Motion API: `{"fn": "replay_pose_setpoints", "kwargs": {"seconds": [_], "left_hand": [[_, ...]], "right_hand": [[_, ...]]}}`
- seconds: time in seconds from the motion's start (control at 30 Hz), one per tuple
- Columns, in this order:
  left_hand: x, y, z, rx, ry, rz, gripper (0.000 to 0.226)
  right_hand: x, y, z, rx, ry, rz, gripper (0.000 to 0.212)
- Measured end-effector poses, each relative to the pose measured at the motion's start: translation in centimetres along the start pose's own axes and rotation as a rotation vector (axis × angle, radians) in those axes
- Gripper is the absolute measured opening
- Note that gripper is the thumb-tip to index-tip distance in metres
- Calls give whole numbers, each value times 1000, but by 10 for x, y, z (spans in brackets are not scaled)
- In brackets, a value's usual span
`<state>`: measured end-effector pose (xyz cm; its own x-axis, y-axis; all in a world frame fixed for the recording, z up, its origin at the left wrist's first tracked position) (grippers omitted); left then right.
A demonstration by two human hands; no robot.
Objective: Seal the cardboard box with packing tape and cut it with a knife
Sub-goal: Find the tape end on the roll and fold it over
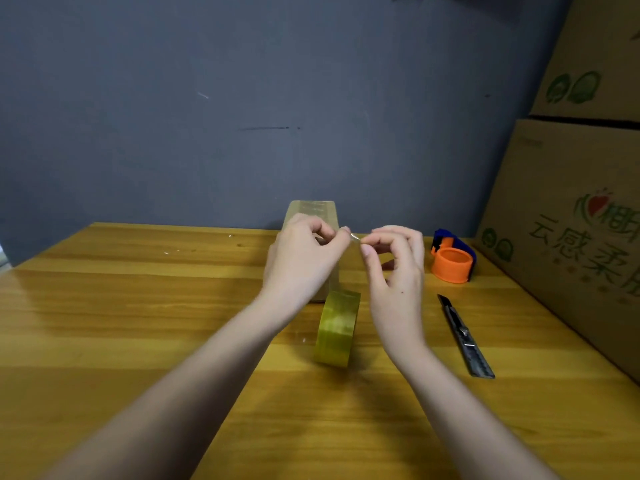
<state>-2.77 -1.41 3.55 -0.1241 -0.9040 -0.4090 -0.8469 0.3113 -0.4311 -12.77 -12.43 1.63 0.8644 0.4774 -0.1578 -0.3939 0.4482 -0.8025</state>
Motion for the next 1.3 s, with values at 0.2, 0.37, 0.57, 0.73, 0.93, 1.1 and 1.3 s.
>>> {"fn": "replay_pose_setpoints", "kwargs": {"seconds": [0.2,0.37,0.57,0.73,0.93,1.1,1.3], "left_hand": [[-23,-2,-12,137,-238,-135,18],[-13,3,-13,350,84,69,12],[-1,3,-5,403,-35,121,22],[-1,2,-4,378,22,97,6],[6,-1,8,132,250,250,6],[14,1,15,-21,397,322,10],[15,1,11,5,368,323,15]], "right_hand": [[-3,-2,-7,55,-34,-10,8],[3,-5,-4,72,-52,35,9],[1,-5,-3,93,-100,41,11],[0,-6,-3,90,-80,50,11],[-1,-12,0,82,-74,129,10],[1,-17,-8,210,-244,232,12],[-1,-22,-15,184,-124,242,6]]}}
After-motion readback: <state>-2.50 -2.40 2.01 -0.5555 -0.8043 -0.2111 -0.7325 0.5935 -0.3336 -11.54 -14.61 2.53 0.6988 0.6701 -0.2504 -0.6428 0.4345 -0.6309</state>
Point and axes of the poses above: each hand's wrist, its own y-axis away from the middle knuckle, its own x-axis out of the palm, z = x × y, the point moved 8 cm from there along -y, towards the middle knuckle, and after that the axes turned 3 degrees about -x, right-handed, at the moved point
